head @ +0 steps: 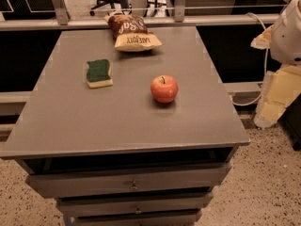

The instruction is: Move apple near brown chip bag

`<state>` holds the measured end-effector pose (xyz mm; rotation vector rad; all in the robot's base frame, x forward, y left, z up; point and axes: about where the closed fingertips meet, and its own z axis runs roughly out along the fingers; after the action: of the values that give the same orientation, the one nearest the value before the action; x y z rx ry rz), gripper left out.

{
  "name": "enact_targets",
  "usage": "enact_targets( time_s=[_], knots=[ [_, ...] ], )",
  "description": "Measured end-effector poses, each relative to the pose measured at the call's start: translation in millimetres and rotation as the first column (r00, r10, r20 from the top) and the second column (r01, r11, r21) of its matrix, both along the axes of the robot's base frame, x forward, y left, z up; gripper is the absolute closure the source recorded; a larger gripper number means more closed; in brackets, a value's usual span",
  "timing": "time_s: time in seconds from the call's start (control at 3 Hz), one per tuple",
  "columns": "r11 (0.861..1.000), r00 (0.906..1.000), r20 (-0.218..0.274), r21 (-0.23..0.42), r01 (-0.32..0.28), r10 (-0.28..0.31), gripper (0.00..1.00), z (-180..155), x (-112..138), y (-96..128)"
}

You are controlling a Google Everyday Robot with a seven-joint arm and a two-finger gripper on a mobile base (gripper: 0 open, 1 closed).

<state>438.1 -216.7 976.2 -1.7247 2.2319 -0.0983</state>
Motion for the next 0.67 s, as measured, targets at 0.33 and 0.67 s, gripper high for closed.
enact_targets(
  time_s=[0.33, 0.67],
  knots=[
    [1.000, 1.0000, 0.000, 0.000, 0.000, 0.000, 0.00, 0.0, 0.0, 0.0],
    [0.997, 0.9995, -0.013, 0.071, 0.030, -0.030, 0.00, -0.7, 1.6, 3.6]
  ],
)
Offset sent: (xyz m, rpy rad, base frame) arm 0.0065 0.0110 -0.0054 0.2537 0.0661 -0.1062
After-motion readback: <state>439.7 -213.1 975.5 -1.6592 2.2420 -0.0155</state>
